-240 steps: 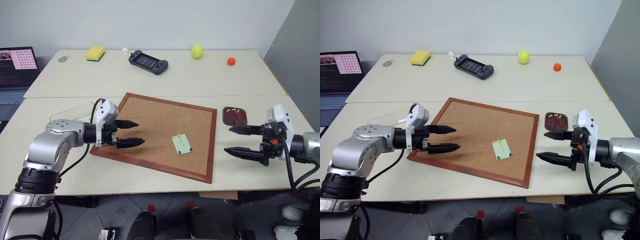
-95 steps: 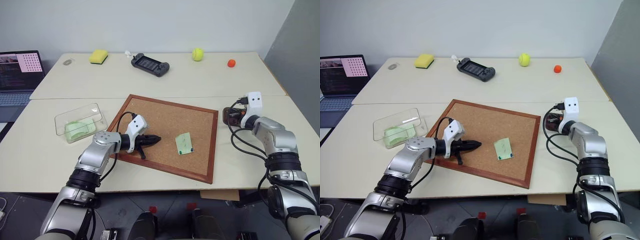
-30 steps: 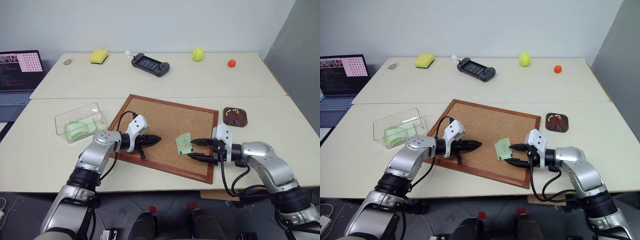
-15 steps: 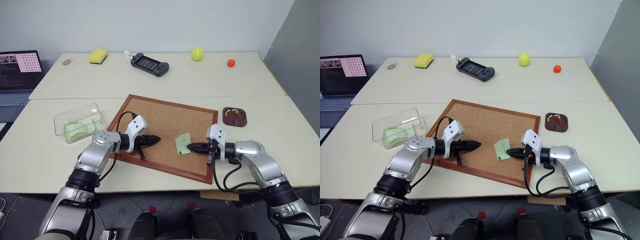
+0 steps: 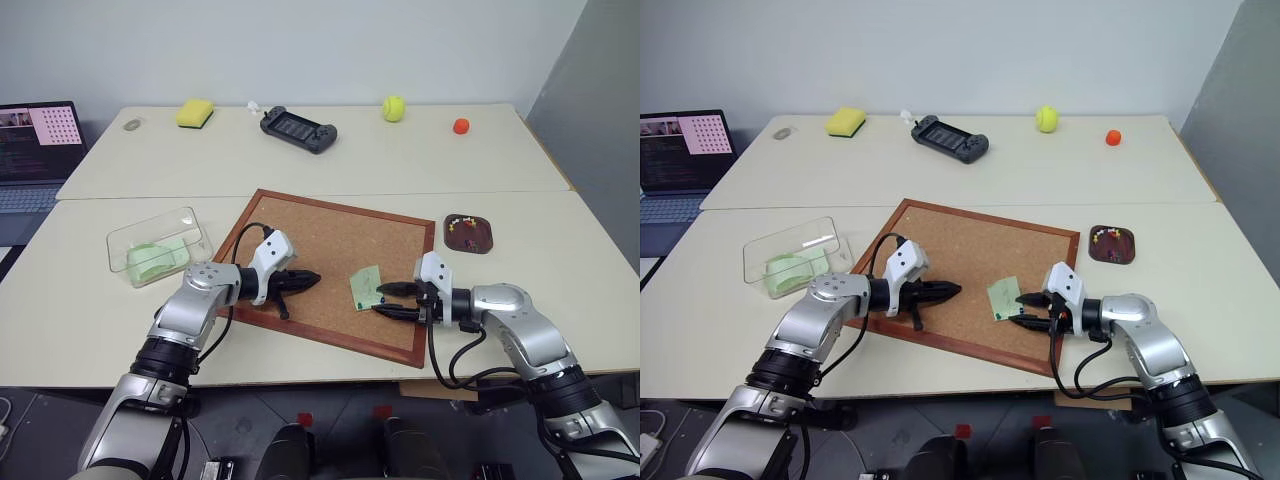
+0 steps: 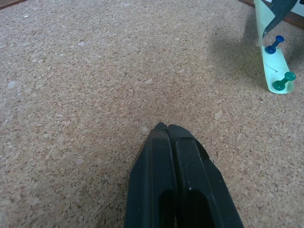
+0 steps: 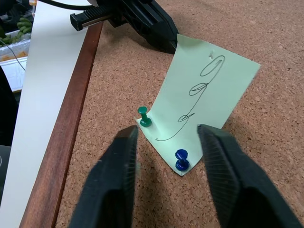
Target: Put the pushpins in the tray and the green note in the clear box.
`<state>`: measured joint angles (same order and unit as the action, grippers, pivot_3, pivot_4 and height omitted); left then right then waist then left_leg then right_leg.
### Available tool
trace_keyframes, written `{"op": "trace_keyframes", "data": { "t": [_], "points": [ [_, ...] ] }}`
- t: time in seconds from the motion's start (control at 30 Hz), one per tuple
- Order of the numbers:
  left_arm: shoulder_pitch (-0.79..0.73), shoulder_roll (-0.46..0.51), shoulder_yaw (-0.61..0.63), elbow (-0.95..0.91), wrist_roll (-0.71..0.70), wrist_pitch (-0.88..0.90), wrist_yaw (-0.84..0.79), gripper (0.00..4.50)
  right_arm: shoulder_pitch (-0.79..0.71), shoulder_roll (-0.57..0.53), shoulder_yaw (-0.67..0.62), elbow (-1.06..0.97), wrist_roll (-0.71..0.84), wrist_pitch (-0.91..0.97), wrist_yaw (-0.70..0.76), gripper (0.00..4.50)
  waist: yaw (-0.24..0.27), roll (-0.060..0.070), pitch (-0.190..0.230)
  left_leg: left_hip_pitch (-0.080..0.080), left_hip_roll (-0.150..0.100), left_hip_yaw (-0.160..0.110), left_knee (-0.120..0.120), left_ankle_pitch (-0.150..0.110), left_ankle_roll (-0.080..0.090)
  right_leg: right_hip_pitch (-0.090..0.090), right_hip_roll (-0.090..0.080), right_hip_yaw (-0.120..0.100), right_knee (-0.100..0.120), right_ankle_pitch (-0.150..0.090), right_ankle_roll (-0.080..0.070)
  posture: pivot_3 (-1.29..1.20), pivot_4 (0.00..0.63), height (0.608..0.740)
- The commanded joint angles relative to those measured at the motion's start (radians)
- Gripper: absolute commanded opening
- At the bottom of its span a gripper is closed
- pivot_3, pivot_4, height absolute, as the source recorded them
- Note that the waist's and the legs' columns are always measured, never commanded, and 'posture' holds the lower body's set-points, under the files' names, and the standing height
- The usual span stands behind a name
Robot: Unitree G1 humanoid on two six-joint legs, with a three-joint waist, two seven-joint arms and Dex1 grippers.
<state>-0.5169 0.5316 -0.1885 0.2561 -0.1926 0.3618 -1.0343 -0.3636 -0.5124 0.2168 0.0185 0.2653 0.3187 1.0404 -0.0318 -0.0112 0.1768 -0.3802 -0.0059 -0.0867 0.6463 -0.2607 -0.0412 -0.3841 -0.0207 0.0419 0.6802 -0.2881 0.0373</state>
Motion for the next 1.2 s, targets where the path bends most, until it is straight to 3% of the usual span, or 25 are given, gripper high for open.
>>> {"op": "trace_keyframes", "data": {
  "t": [0.03, 0.23, 0.53, 0.67, 1.2],
  "points": [
    [0.030, 0.008, -0.029, 0.019, 0.035, 0.022, 0.002, 0.00, -0.010, -0.001, -0.013, -0.008, -0.001, -0.012, -0.001, 2.86, 0.000, 0.000, 0.000, 0.000, 0.000, 0.000, 0.000, 0.000, 0.000, 0.000, 0.000, 0.000, 0.000, 0.000, 0.000, 0.00, 0.150, 0.740],
    [0.036, 0.013, -0.029, 0.009, 0.035, 0.024, 0.002, 0.00, -0.022, 0.001, -0.005, 0.027, -0.018, -0.029, 0.006, 2.86, 0.000, 0.000, 0.000, 0.000, 0.000, 0.000, 0.000, 0.000, 0.000, 0.000, 0.000, 0.000, 0.000, 0.000, 0.000, 0.00, 0.150, 0.740],
    [0.034, 0.018, -0.028, 0.007, 0.036, 0.024, -0.002, 0.00, -0.033, 0.015, -0.016, 0.047, -0.011, -0.028, -0.006, 0.75, 0.000, 0.000, 0.000, 0.000, 0.000, 0.000, 0.000, 0.000, 0.000, 0.000, 0.000, 0.000, 0.000, 0.000, 0.000, 0.00, 0.150, 0.740],
    [0.032, 0.018, -0.030, 0.008, 0.036, 0.024, -0.004, 0.00, -0.032, 0.016, -0.019, 0.047, -0.012, -0.027, -0.011, 0.05, 0.000, 0.000, 0.000, 0.000, 0.000, 0.000, 0.000, 0.000, 0.000, 0.000, 0.000, 0.000, 0.000, 0.000, 0.000, 0.00, 0.150, 0.740],
    [0.033, 0.014, -0.031, 0.001, 0.035, 0.035, 0.002, 0.00, -0.059, 0.015, -0.125, -0.137, 0.157, 0.104, -0.023, 0.05, 0.000, 0.000, 0.000, -0.001, 0.000, 0.000, 0.000, 0.000, 0.000, -0.001, 0.000, 0.000, 0.000, 0.000, 0.000, 0.00, 0.150, 0.740]
  ]
}}
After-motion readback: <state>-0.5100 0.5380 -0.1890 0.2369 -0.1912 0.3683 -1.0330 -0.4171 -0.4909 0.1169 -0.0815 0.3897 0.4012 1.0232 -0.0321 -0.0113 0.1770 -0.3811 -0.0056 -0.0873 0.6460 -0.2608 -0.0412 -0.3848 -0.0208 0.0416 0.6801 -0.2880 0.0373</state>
